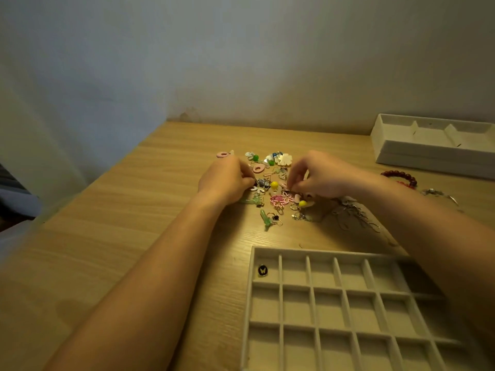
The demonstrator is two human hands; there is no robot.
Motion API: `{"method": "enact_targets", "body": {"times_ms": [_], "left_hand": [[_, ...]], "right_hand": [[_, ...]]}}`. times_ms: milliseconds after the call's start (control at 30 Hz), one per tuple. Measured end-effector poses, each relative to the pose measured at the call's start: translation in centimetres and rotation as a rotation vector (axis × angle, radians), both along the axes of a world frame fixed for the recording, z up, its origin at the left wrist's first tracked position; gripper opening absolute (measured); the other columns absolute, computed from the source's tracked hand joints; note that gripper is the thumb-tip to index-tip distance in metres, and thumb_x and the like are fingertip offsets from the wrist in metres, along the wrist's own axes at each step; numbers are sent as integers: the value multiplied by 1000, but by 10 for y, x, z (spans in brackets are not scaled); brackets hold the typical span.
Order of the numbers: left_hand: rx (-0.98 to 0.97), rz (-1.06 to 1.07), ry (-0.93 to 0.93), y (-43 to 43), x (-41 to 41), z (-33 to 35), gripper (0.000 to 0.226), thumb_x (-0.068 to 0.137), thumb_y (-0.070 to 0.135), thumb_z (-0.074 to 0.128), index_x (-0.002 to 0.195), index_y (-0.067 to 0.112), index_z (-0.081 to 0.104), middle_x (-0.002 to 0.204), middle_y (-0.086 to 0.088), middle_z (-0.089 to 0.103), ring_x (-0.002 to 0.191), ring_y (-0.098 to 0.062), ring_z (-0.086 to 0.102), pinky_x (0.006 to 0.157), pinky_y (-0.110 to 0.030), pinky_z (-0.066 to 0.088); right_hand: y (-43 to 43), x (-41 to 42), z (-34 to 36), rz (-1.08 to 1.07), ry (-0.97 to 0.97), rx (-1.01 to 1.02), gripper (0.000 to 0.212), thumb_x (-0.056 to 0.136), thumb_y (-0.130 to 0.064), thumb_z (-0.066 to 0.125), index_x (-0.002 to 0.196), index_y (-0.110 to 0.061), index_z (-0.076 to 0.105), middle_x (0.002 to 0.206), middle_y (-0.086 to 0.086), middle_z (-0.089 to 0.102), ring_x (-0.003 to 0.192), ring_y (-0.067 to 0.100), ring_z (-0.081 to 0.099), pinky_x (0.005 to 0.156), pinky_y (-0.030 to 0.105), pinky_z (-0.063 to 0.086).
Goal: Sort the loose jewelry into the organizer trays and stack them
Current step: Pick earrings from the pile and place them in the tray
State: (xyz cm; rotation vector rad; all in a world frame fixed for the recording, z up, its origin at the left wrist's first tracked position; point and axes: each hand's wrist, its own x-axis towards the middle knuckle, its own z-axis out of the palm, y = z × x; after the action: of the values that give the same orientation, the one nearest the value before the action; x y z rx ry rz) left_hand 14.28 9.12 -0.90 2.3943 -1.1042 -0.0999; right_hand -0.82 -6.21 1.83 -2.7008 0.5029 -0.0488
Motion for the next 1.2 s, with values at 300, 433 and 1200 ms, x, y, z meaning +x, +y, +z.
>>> {"method": "enact_targets", "body": {"times_ms": [300,433,1200], "left_hand": [[-305,-54,444,18,-6,16,13,95,22,67,99,14,77,89,2,71,74,-1,62,70,-26,52],[-384,-140,502,23,-16,21,12,94,20,68,97,14,77,79,4,69,53,10,53,50,-9,39],[-55,44,227,21,-3,0,6,77,28,82,79,27,76,84,8,72,86,-10,66,86,-41,58]], "right_hand": [[9,0,8,-45,-190,260,20,98,-10,62,104,-26,73,95,-9,72,89,5,67,79,21,54],[27,5,10,-55,-292,467,15,96,-16,68,109,-20,74,91,-3,77,80,12,71,71,22,58],[21,20,-10,-12,-87,96,19,98,-19,63,111,-23,76,107,-6,72,95,8,65,88,32,56]]}}
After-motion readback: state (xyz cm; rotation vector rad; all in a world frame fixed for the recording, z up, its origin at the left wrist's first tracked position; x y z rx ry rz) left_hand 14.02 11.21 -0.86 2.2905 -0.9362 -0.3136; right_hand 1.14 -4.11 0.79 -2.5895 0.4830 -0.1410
